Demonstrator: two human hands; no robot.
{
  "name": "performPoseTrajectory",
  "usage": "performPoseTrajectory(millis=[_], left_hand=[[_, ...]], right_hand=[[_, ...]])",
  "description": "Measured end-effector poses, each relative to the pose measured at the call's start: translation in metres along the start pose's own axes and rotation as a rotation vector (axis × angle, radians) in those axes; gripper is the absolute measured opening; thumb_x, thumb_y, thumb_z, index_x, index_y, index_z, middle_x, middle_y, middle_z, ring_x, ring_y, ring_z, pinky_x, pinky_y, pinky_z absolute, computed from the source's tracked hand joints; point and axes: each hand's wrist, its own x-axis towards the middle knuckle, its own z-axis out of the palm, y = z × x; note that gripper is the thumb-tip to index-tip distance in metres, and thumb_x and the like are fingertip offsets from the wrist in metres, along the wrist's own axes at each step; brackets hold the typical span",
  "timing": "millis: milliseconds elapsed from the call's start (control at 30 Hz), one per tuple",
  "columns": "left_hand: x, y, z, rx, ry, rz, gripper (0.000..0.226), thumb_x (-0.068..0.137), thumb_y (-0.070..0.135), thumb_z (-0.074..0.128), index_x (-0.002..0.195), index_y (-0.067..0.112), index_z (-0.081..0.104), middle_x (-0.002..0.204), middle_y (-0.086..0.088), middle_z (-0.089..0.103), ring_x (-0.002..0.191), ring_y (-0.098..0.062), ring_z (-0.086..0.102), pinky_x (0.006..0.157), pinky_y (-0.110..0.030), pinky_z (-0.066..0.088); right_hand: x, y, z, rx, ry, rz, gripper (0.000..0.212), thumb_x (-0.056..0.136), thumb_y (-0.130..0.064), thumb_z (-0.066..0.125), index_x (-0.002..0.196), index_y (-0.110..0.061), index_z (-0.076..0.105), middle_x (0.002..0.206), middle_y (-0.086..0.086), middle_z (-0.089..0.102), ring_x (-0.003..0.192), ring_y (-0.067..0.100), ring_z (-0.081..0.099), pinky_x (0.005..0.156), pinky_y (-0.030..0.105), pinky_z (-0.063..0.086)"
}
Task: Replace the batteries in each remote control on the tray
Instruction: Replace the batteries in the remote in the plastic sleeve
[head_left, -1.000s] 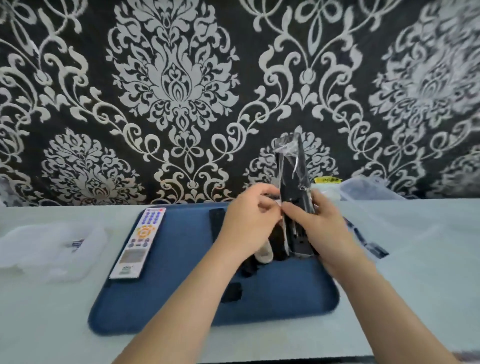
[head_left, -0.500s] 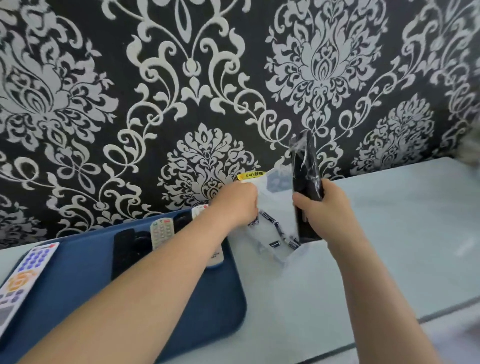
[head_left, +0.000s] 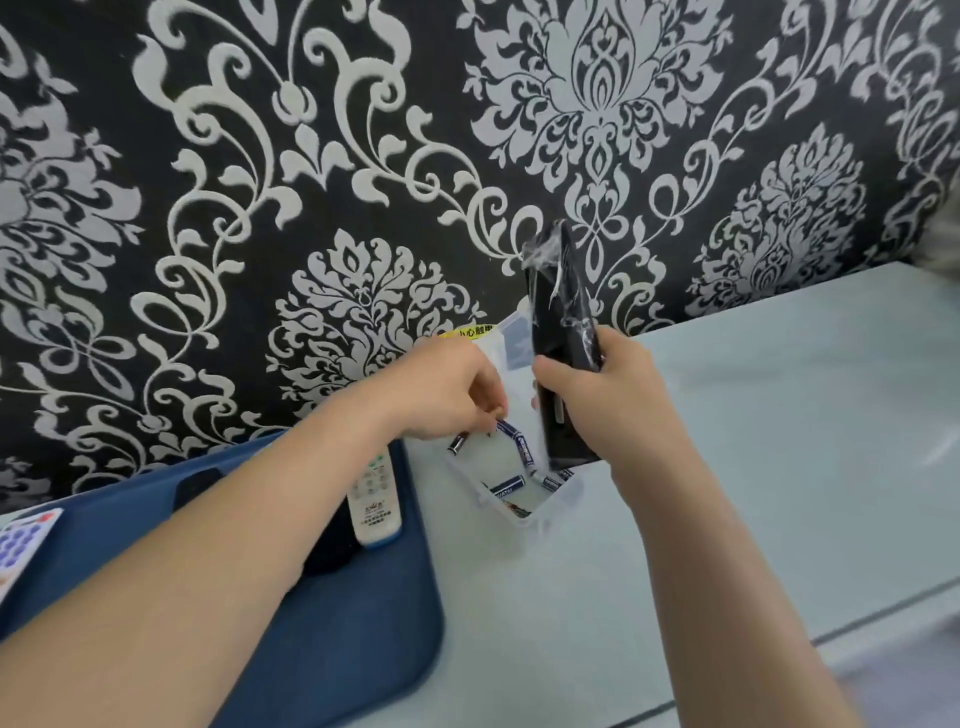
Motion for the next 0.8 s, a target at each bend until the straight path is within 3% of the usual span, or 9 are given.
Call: performPoseTrajectory(millis=[133,200,267,367,433,567,667,733,800], left_hand=[[-0.015,0.025,0.005,-0.047,-0.398,0.097,0.024,0.085,0.014,0.07,0.073,0.035,0.068,0.079,0.019,0.073,0.069,0.007,0.062,0.063,-0.009,0.047],[-0.011,0.032,0.011,0.037,-0.389,0.101,0.012,0.082,0.017,0.073,0.08,0.028,0.075,0.061,0.029,0.064,0.055,0.013,0.054,0.051,-0.002,0.037],[-0.006,0.038,0.015,0.141,-0.398,0.087,0.007,0.08,0.02,0.075,0.085,0.024,0.076,0.069,0.025,0.067,0.051,0.012,0.051,0.048,0.0,0.035],[-0.002,0.044,0.021,0.253,-0.435,0.074,0.03,0.081,0.021,0.072,0.057,0.03,0.057,0.056,0.02,0.054,0.047,0.009,0.048,0.043,-0.001,0.033],[-0.001,0.045,0.023,0.32,-0.432,0.065,0.032,0.082,0.023,0.07,0.057,0.027,0.051,0.056,0.017,0.048,0.051,0.0,0.045,0.045,-0.005,0.034],[-0.008,0.048,0.023,0.409,-0.321,0.07,0.036,0.084,0.029,0.067,0.057,0.022,0.045,0.059,0.008,0.042,0.05,-0.008,0.036,0.045,-0.019,0.029],[-0.011,0.037,0.017,0.377,-0.208,0.1,0.024,0.086,0.025,0.065,0.066,0.016,0.055,0.066,0.003,0.054,0.058,-0.014,0.048,0.049,-0.023,0.035],[-0.013,0.022,0.012,0.13,-0.031,0.076,0.003,0.086,0.022,0.066,0.085,0.019,0.067,0.078,0.003,0.065,0.073,-0.017,0.059,0.062,-0.025,0.045],[-0.027,0.012,0.007,-0.314,0.148,-0.02,0.009,0.088,0.016,0.066,0.095,0.023,0.067,0.085,0.002,0.071,0.079,-0.016,0.068,0.072,-0.027,0.054]], right_hand=[[0.002,-0.003,0.001,0.068,0.001,0.04,0.014,0.08,-0.012,0.065,0.087,-0.001,0.058,0.089,0.025,0.068,0.087,0.042,0.069,0.079,0.057,0.057],[0.001,-0.002,0.0,0.044,-0.009,0.033,0.017,0.081,-0.011,0.064,0.088,0.003,0.057,0.082,0.025,0.064,0.079,0.039,0.068,0.075,0.046,0.059],[0.0,-0.001,0.0,0.006,-0.015,0.038,0.016,0.083,-0.011,0.064,0.09,0.002,0.058,0.072,0.012,0.06,0.068,0.025,0.059,0.064,0.031,0.05],[0.001,0.003,-0.002,0.066,-0.017,0.089,0.02,0.082,-0.011,0.063,0.092,0.005,0.059,0.074,0.01,0.06,0.068,0.022,0.055,0.065,0.031,0.046],[0.001,0.004,-0.002,0.101,0.002,0.121,0.02,0.082,-0.011,0.064,0.091,0.005,0.058,0.074,0.009,0.06,0.069,0.023,0.056,0.067,0.033,0.047],[0.0,0.005,-0.003,0.135,-0.001,0.139,0.02,0.083,-0.012,0.063,0.093,0.005,0.059,0.078,0.012,0.063,0.072,0.023,0.056,0.069,0.033,0.048],[-0.002,0.003,-0.005,0.187,0.005,0.134,0.024,0.081,-0.012,0.064,0.094,0.007,0.058,0.08,0.018,0.064,0.073,0.024,0.058,0.074,0.04,0.054],[-0.004,-0.001,-0.008,0.236,0.005,0.121,0.023,0.079,-0.014,0.065,0.093,0.004,0.058,0.087,0.025,0.067,0.075,0.032,0.066,0.081,0.051,0.057],[-0.007,-0.008,-0.011,0.36,-0.027,0.131,0.015,0.087,-0.01,0.063,0.1,-0.003,0.059,0.092,0.024,0.067,0.077,0.034,0.073,0.076,0.049,0.059]])
